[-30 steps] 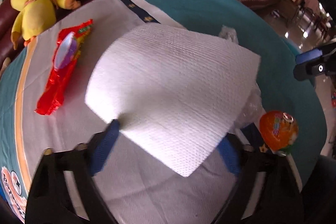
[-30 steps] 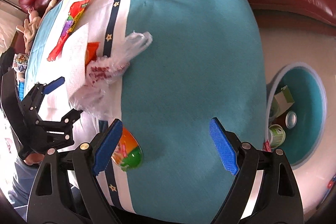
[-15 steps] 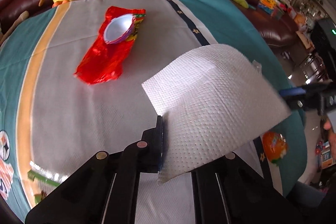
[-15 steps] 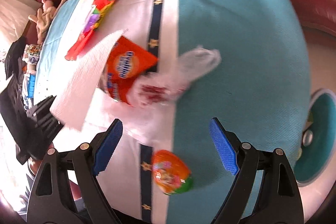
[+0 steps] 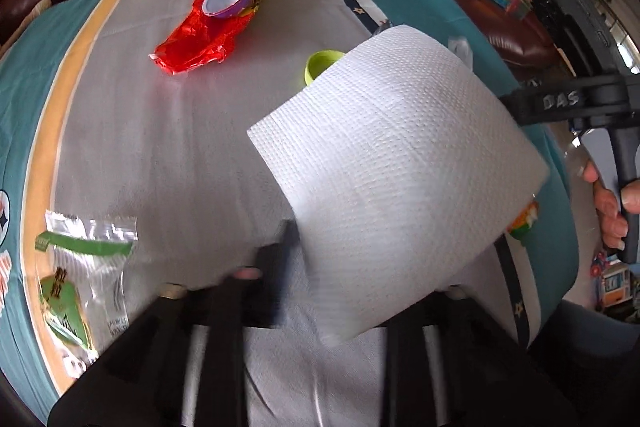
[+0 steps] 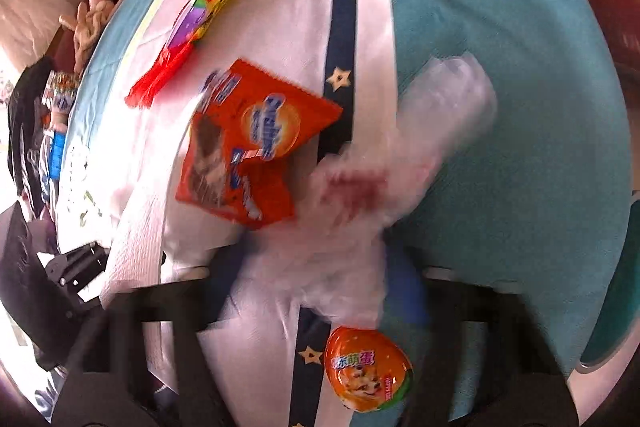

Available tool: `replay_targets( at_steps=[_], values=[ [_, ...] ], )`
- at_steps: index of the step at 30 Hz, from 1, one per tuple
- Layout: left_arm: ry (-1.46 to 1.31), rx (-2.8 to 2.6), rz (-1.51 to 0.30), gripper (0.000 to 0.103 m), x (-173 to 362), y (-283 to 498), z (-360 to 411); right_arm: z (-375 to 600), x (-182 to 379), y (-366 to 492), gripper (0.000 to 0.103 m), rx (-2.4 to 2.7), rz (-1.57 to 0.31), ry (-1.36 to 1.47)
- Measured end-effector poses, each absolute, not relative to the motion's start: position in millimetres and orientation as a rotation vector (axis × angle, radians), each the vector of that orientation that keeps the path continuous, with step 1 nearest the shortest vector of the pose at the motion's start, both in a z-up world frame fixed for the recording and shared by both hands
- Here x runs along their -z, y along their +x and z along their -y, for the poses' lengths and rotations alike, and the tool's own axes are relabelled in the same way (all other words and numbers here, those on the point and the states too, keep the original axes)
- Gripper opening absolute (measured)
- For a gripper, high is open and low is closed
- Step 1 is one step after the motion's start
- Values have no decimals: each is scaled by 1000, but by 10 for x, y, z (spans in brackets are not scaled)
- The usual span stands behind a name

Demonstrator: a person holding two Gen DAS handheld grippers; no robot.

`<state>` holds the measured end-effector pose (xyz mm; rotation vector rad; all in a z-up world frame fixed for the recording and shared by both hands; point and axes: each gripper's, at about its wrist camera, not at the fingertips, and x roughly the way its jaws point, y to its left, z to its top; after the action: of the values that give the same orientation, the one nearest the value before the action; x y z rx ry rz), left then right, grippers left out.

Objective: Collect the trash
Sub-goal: 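Grasp the white paper towel with the left tool while the right tool grasps the clear plastic bag, then lift the paper towel and plastic bag off the table with both tools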

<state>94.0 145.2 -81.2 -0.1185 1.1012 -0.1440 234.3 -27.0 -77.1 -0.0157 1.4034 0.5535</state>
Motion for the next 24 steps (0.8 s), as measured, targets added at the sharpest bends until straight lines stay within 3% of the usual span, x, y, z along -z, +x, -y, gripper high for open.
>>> replay_targets(
  at_steps=[2, 6, 13, 24],
  values=[
    [-99, 131, -1084, 71, 788, 890, -1424, 268, 747, 2295, 38, -560, -1388, -23],
    [-73, 152, -1079, 82, 739, 753, -1353, 348, 617, 2189, 34, -567, -1356, -27],
    [-26, 172, -1065, 93, 638, 521, -1260, 678, 460, 2039, 34, -556, -1325, 8],
    [108, 182, -1116, 96, 734, 513, -1018, 992, 447, 1933, 35, -526, -1320, 56]
  ],
)
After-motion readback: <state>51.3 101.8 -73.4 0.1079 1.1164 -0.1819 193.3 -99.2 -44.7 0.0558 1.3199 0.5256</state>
